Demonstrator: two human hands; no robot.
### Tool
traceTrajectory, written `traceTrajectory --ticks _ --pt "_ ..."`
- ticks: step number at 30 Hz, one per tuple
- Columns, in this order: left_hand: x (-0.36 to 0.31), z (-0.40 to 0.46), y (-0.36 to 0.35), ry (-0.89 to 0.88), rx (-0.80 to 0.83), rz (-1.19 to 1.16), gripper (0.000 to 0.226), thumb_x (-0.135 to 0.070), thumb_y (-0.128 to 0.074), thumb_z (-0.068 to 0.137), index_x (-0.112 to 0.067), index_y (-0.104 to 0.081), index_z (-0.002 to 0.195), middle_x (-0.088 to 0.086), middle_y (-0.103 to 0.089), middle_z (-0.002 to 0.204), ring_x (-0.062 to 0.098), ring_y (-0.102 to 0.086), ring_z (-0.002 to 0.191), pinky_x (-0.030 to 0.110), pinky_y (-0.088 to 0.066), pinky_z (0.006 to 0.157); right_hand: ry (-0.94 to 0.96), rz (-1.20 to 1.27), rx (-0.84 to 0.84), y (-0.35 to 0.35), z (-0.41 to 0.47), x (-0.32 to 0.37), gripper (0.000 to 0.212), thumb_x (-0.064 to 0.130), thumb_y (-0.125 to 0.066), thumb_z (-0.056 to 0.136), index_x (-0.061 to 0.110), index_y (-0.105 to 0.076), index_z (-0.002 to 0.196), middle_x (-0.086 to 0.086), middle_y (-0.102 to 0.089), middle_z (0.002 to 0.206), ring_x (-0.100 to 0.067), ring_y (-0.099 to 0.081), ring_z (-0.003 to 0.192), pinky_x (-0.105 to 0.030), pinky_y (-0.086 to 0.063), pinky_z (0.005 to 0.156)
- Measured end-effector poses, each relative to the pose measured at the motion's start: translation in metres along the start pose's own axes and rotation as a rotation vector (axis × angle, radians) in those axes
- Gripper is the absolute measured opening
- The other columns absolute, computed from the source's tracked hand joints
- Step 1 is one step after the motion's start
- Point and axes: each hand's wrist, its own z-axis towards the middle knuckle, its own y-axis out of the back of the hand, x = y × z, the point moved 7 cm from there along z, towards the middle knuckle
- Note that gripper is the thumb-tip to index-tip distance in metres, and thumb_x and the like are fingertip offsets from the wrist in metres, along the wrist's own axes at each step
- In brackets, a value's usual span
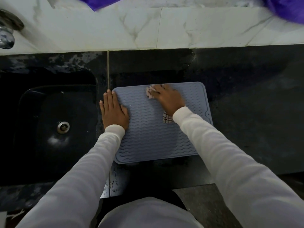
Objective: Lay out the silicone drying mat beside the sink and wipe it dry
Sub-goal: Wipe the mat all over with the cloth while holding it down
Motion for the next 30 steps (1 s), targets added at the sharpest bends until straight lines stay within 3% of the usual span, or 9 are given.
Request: traceTrajectory --ticks 4,9,12,16,23,26,30 --pt "-0.001 -0.001 0.001 0.000 -0.013 -0.002 0.065 -0.036 -0.021 0.094 -0.010 -0.008 0.152 0.008 -0.007 0.160 0.022 -0.001 0.147 0.045 -0.002 0.119 -0.115 0.083 0.001 0.000 -0.021 -0.039 0.052 0.016 -0.055 0.095 0.022 -0.040 0.144 -0.007 -0.034 0.152 -0.033 -0.033 0.136 -0.052 -0.040 0.103" --pt "-0.001 -0.002 0.001 -0.010 -0.013 -0.004 0.065 -0.036 -0.021 0.093 -0.011 -0.008 0.152 0.008 -0.007 0.160 0.022 -0.001 0.147 0.044 -0.002 0.119 -0.229 0.036 0.029 -0.004 -0.045 -0.088 0.057 0.005 -0.058 0.088 0.019 -0.044 0.141 -0.010 -0.039 0.147 -0.038 -0.040 0.130 -0.054 -0.051 0.088" --pt "0.000 -0.002 0.002 -0.012 -0.012 0.005 0.066 -0.036 -0.021 0.092 -0.010 -0.007 0.152 0.008 -0.006 0.160 0.022 -0.001 0.147 0.044 -0.001 0.119 -0.319 0.010 0.057 -0.001 -0.057 -0.110 0.056 0.008 -0.055 0.089 0.023 -0.043 0.141 -0.007 -0.036 0.148 -0.036 -0.035 0.132 -0.054 -0.050 0.084" --pt "-0.001 -0.001 0.003 -0.016 -0.003 0.007 0.066 -0.035 -0.022 0.092 -0.011 -0.006 0.152 0.008 -0.005 0.160 0.022 0.000 0.147 0.045 -0.001 0.119 -0.405 -0.003 0.017 0.005 -0.072 -0.135 0.053 0.006 -0.056 0.085 0.021 -0.049 0.135 -0.008 -0.043 0.138 -0.038 -0.043 0.117 -0.051 -0.053 0.074" --pt "0.000 -0.003 0.002 0.000 0.014 0.019 0.065 -0.036 -0.021 0.094 -0.011 -0.004 0.152 0.007 -0.003 0.160 0.022 0.002 0.147 0.044 -0.001 0.120 -0.480 -0.019 -0.037 0.003 -0.081 -0.154 0.044 0.009 -0.061 0.086 0.020 -0.053 0.128 -0.011 -0.047 0.127 -0.039 -0.047 0.109 -0.051 -0.051 0.068" --pt "0.000 -0.002 0.001 -0.008 0.010 0.015 0.065 -0.035 -0.022 0.094 -0.011 -0.003 0.152 0.007 -0.003 0.160 0.022 0.002 0.147 0.044 -0.001 0.120 -0.540 0.037 -0.072 0.001 -0.077 -0.150 0.039 0.009 -0.058 0.088 0.020 -0.056 0.125 -0.012 -0.049 0.124 -0.040 -0.048 0.108 -0.051 -0.051 0.072" --pt "0.001 -0.002 0.003 -0.018 0.003 -0.029 0.065 -0.033 -0.026 0.094 -0.011 -0.005 0.152 0.007 -0.005 0.160 0.022 0.001 0.147 0.045 -0.002 0.120 -0.628 0.256 -0.169 0.013 -0.076 -0.143 0.030 0.019 -0.054 0.092 0.023 -0.062 0.121 -0.011 -0.056 0.119 -0.040 -0.054 0.109 -0.048 -0.048 0.089"
